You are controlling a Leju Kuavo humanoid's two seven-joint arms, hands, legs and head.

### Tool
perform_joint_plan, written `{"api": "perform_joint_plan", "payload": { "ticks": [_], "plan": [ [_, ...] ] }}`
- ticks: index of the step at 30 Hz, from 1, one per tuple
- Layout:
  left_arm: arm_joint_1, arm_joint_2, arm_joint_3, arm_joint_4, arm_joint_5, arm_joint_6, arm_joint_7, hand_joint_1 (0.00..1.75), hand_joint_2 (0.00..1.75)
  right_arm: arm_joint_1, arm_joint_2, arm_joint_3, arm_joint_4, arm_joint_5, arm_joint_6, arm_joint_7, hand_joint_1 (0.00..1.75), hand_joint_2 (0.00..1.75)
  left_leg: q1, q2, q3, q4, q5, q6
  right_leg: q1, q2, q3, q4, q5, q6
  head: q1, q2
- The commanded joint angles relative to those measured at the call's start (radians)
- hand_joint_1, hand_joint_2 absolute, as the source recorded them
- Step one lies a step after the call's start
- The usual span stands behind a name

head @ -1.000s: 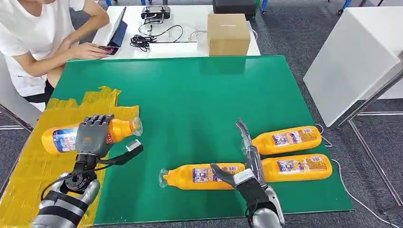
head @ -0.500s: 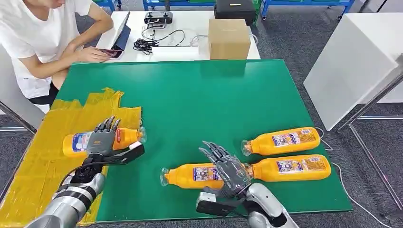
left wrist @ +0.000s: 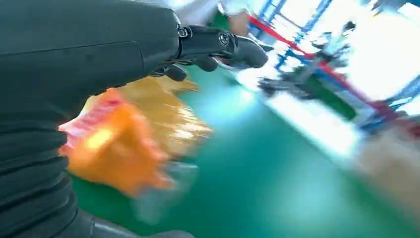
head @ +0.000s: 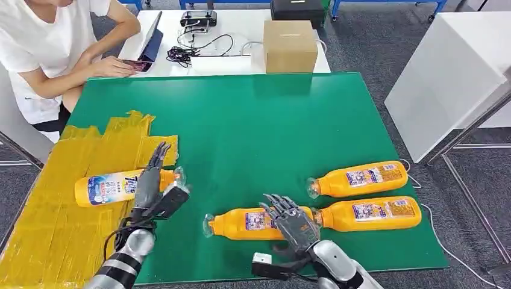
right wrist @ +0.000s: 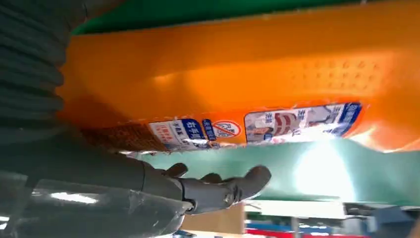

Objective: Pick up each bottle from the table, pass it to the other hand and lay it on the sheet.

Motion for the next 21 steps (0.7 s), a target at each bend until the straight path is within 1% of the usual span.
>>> {"api": "perform_joint_plan", "payload": {
  "ticks": [1,2,3,5,6,7,9,12,14,19,21],
  "plan": [
    [0.097,0.002,-0.067,-0.334,0.062,-0.047,-0.009,0.00,1.75,-0.040,0.053,0.004,0.181,0.014,0.010,0.032,0.00,1.75,0.001,0.002,0.003,-0.001,-0.001,-0.001,0.001,0.001,0.003,-0.002,0.000,0.000,0.000,0.000],
    [0.092,0.002,-0.065,-0.322,0.067,-0.049,-0.012,0.00,1.75,-0.038,0.051,0.003,0.179,0.015,0.011,0.032,0.00,1.75,0.001,0.001,0.003,-0.001,-0.001,-0.001,0.001,0.001,0.002,-0.002,0.000,0.000,0.000,0.000],
    [0.095,0.000,-0.067,-0.330,0.124,-0.077,-0.054,0.00,1.75,-0.037,0.058,-0.008,0.183,0.016,0.013,0.040,0.00,1.75,0.001,0.001,0.003,-0.001,-0.001,-0.001,0.001,0.001,0.001,-0.001,0.000,0.000,0.000,0.000],
    [0.124,-0.005,-0.080,-0.411,0.187,-0.118,-0.103,0.00,1.75,-0.054,0.080,-0.015,0.224,0.043,0.024,0.075,0.00,1.75,0.001,0.002,0.003,-0.001,-0.002,-0.002,0.001,0.003,0.002,-0.001,0.000,-0.001,0.000,0.000],
    [0.139,-0.005,-0.091,-0.456,0.225,-0.147,-0.122,0.00,1.75,-0.062,0.092,-0.023,0.248,0.049,0.029,0.079,0.44,1.75,0.002,0.003,0.005,-0.002,-0.002,-0.003,0.002,0.004,0.003,-0.002,0.000,0.000,0.000,0.000],
    [0.150,-0.006,-0.096,-0.487,0.245,-0.159,-0.136,0.00,1.75,-0.066,0.099,-0.026,0.262,0.053,0.030,0.082,1.26,1.75,0.001,0.003,0.004,-0.001,-0.002,-0.003,0.002,0.004,0.002,-0.002,0.000,0.000,0.000,0.000],
    [0.172,-0.007,-0.111,-0.555,0.295,-0.191,-0.155,0.00,1.75,-0.076,0.111,-0.031,0.290,0.063,0.030,0.084,1.75,1.75,0.002,0.005,0.005,-0.001,-0.003,-0.003,0.003,0.005,0.002,-0.002,0.000,-0.001,0.000,0.000],
    [0.200,-0.003,-0.122,-0.636,0.341,-0.224,-0.168,0.00,1.75,-0.074,0.126,-0.051,0.303,0.056,0.017,0.069,1.75,1.75,0.002,0.006,0.007,-0.001,-0.003,-0.003,0.003,0.005,0.003,-0.002,0.000,-0.001,0.000,0.000],
    [0.200,-0.003,-0.122,-0.636,0.341,-0.224,-0.168,0.00,1.75,-0.074,0.126,-0.051,0.303,0.056,0.017,0.069,1.75,1.75,0.002,0.005,0.010,-0.001,-0.003,-0.003,0.002,0.004,-0.002,-0.001,-0.002,-0.002,0.000,0.000],
    [0.197,-0.002,-0.117,-0.623,0.345,-0.229,-0.179,0.00,1.75,-0.071,0.127,-0.057,0.294,0.053,0.015,0.068,1.75,1.75,0.002,0.005,0.012,-0.003,-0.003,-0.003,0.002,0.004,0.000,-0.003,-0.002,-0.003,0.000,0.000],
    [0.206,-0.005,-0.117,-0.637,0.355,-0.246,-0.191,0.00,1.75,-0.065,0.139,-0.080,0.282,0.046,-0.007,0.055,1.75,1.75,0.002,0.004,0.013,-0.002,-0.004,-0.003,0.002,0.004,0.001,-0.002,-0.003,-0.003,0.000,0.000]
  ]
}}
